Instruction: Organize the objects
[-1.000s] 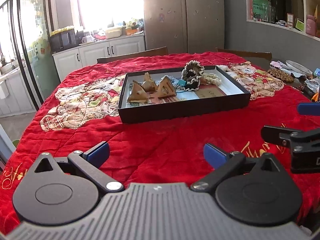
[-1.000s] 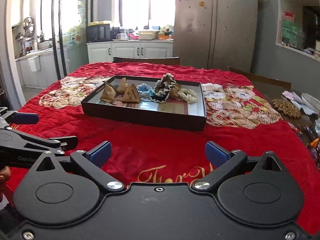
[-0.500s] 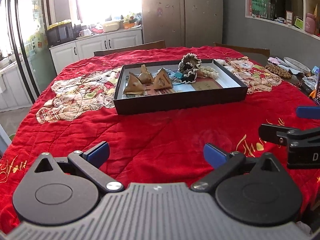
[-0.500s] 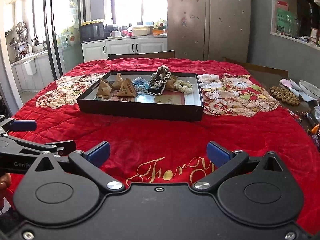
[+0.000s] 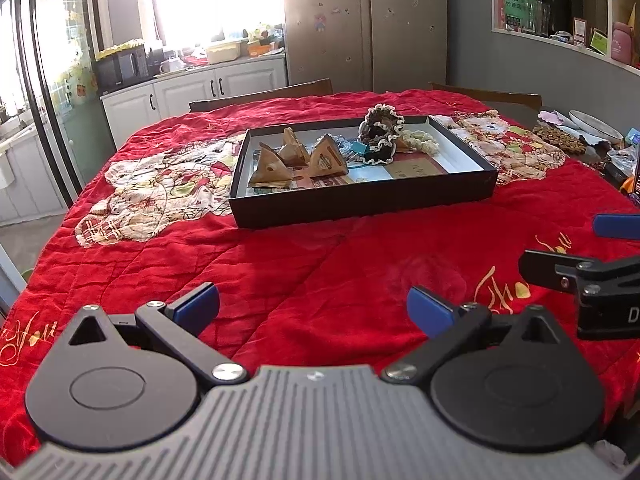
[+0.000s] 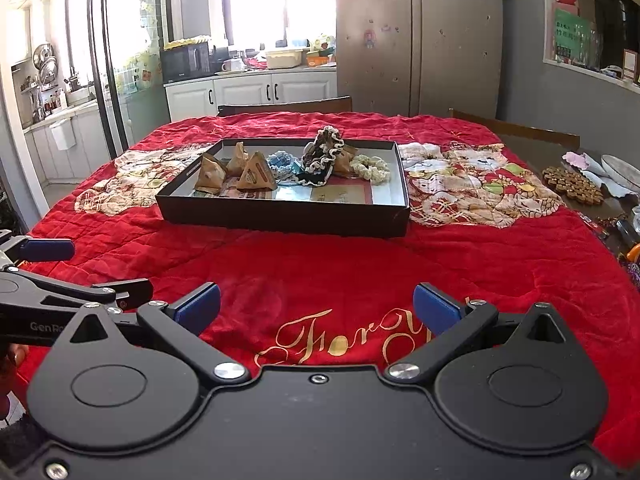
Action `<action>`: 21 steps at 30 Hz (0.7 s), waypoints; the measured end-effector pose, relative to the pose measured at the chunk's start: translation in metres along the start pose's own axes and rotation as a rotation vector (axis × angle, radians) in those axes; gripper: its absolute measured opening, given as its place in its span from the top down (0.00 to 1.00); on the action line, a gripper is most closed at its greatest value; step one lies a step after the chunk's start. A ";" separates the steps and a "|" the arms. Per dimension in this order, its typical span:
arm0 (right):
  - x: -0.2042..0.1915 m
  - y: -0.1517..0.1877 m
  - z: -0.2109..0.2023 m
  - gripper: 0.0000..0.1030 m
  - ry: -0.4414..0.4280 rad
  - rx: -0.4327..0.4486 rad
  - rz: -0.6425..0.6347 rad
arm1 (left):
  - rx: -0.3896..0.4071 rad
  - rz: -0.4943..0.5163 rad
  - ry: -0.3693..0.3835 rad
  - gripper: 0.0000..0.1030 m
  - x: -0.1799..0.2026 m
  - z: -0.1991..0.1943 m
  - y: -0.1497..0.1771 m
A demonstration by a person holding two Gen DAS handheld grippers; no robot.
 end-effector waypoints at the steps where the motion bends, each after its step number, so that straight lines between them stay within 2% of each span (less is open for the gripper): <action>1: 0.000 0.000 0.000 0.00 0.000 0.001 0.000 | -0.001 0.000 0.003 0.00 0.000 0.000 0.000; 21: 0.000 0.003 0.002 0.00 -0.006 -0.010 0.004 | 0.038 0.016 0.001 0.00 0.003 -0.006 -0.002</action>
Point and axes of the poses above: each gripper's, at about its wrist camera, not at the fingertips, and z roughly the way its jaws point, x to its right, y to its underside, the point moved 4 cm from there along z, roughly the way its jaws point, and after that the axes turned 15 degrees about -y, right-handed, at the moved point
